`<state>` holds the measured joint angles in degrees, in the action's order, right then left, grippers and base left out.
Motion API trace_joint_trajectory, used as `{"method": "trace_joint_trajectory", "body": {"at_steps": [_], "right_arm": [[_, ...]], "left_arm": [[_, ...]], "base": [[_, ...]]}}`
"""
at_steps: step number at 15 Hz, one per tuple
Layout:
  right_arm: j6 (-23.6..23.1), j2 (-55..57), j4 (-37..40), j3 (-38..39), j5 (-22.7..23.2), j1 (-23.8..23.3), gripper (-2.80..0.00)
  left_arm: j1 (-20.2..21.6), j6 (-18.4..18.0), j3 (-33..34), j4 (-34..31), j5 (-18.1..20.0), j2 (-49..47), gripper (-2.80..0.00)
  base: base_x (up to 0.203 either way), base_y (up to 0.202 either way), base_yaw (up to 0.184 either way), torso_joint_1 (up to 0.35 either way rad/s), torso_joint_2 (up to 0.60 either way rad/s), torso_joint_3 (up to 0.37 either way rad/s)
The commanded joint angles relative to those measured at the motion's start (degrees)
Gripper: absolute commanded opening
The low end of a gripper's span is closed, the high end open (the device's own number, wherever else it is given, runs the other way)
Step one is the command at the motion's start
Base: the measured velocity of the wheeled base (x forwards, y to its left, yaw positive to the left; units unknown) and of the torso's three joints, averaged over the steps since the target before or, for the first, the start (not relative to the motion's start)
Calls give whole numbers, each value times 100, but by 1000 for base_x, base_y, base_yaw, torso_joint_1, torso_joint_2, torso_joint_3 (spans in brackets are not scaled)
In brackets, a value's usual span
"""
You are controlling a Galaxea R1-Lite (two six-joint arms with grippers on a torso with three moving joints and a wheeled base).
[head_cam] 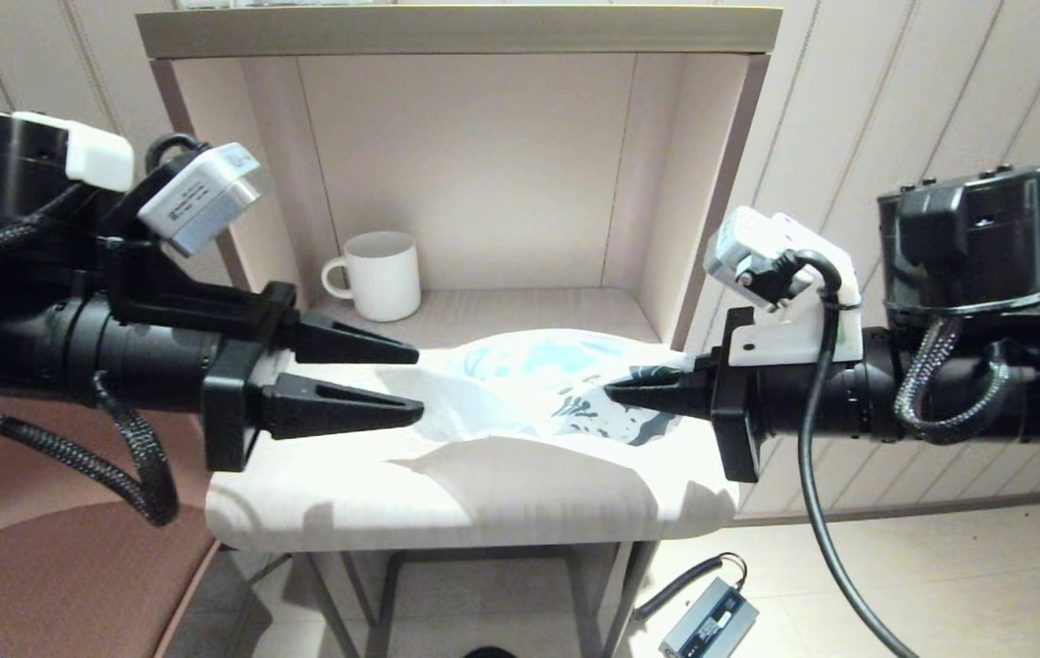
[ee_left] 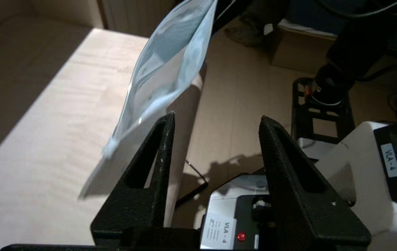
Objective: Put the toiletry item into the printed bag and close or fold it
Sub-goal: Place the toothpaste in the storage bag, then hand it to the other hand
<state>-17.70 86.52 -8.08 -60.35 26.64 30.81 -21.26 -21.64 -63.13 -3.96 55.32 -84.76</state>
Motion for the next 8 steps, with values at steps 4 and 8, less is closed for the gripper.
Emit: {"method": "trace_joint_trajectory", "body": {"at_steps": [4, 8], "right_arm": [[272, -280, 225, -190, 24, 45, -280], [616, -362, 466, -424, 25, 50, -280]], "left_arm": [[845, -37, 1299, 727, 533, 382, -280], [987, 21, 1205, 1052, 922, -14, -280]], "base": [[0, 0, 0, 0, 0, 0], [0, 0, 0, 0, 0, 0]]}}
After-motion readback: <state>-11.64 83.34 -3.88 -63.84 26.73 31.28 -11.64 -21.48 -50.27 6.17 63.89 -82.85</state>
